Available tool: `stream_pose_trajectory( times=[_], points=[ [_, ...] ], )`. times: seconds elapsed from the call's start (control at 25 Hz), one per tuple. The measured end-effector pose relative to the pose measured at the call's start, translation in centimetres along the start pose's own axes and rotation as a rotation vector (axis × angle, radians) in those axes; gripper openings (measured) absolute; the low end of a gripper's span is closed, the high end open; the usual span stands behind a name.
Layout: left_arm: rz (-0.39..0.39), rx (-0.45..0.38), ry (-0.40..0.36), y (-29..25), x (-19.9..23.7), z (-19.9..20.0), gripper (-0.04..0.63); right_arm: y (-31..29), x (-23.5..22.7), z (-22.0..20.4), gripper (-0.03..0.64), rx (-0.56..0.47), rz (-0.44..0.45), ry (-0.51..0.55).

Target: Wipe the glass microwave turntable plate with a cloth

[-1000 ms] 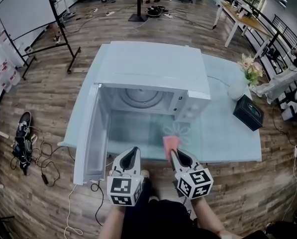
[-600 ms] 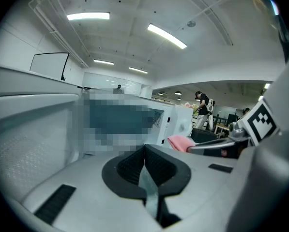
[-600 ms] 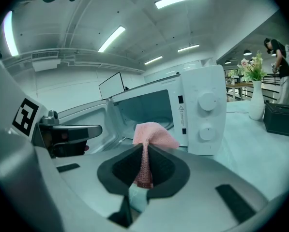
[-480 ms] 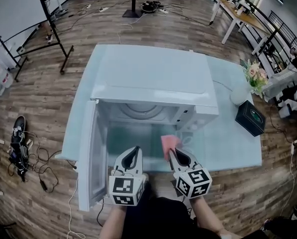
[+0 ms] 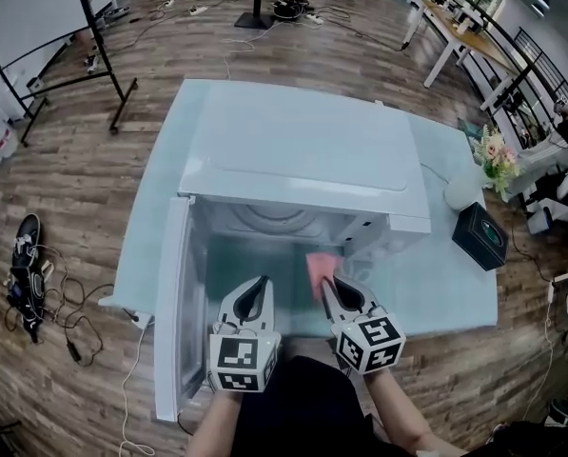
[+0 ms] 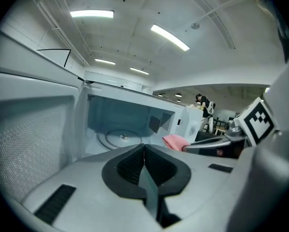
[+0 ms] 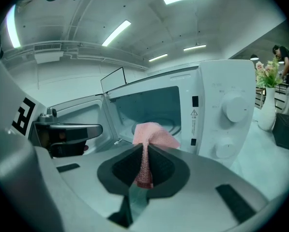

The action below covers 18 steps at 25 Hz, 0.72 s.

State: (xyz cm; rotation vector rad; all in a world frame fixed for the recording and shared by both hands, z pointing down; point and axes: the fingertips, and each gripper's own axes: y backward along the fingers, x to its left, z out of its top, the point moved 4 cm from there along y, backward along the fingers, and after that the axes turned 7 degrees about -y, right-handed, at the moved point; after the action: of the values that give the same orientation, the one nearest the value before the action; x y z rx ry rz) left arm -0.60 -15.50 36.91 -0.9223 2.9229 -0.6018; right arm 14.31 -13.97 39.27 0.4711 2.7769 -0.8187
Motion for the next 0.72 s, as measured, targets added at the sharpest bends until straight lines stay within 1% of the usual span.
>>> stream_pose_trajectory(
  times=[0.2, 0.32, 0.56, 0.72],
  points=[
    [0.025, -0.021, 0.005, 0.0, 0.4, 0.2, 0.003, -1.1, -0.3, 0.9, 0.012, 0.003, 0.018, 0.003],
    [0.056, -0.034, -0.003, 0.1, 0.8, 0.4, 0.003, -1.9, -0.2, 1.6, 0.012, -0.003, 0.037, 0.012],
    [0.111, -0.055, 0.0, 0.4, 1.7, -0.1, 0.003, -3.9, 0.6, 2.9, 0.012, -0.011, 0.086, 0.006],
    [0.131, -0.084, -0.009, 0.3, 1.8, -0.1, 0.003, -5.6, 1.3, 3.7, 0.012, -0.016, 0.103, 0.028]
  ],
)
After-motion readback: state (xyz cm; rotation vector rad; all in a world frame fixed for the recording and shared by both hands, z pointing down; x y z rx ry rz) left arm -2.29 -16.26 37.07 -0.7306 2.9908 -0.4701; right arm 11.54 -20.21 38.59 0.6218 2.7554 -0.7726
